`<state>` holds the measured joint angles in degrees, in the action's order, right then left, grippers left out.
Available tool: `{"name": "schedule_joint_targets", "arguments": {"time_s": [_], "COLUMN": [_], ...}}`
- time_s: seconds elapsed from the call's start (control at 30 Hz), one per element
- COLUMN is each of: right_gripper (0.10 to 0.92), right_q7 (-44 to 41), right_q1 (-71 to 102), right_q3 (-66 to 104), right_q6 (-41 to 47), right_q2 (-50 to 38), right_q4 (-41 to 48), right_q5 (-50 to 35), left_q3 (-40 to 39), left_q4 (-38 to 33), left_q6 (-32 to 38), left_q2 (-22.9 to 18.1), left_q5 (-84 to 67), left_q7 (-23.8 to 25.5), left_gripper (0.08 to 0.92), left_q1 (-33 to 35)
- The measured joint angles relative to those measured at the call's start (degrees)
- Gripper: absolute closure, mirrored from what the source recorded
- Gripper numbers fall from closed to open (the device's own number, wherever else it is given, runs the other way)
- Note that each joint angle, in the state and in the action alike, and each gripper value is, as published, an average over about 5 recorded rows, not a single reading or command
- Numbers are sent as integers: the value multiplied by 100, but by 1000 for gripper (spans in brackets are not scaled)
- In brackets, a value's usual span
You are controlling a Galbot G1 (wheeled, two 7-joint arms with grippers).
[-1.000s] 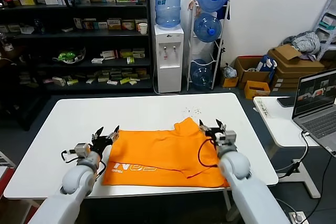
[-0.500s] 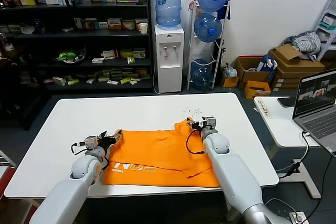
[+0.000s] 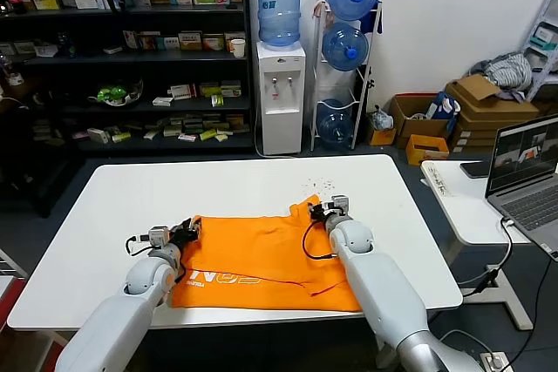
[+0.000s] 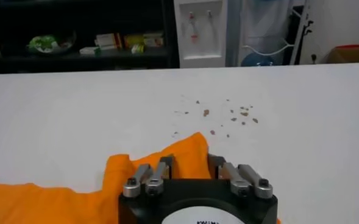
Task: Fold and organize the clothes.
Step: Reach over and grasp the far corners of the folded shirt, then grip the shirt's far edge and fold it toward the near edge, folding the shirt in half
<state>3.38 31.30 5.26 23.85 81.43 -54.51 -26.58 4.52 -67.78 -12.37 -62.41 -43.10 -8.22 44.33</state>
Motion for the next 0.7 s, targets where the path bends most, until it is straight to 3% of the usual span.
{"name": "schedule_joint_targets", "arguments": {"time_s": [0.3, 0.7], "right_gripper": [896, 901], "right_q7": [-17, 180], "right_q1": [78, 639], "right_q3": [-32, -39], "right_q6": [-246, -736], "right_q2": [-66, -481], "right_q4": [-147, -1213], "right_q5": [-54, -329], "left_q3": [-25, 224], "left_q4": [-69, -596], "left_q6": [53, 390], "left_q2": [-15, 68], "left_q5": [-61, 168], "left_q7": [46, 68], "left_gripper": [897, 902], "left_q1": [36, 322]}}
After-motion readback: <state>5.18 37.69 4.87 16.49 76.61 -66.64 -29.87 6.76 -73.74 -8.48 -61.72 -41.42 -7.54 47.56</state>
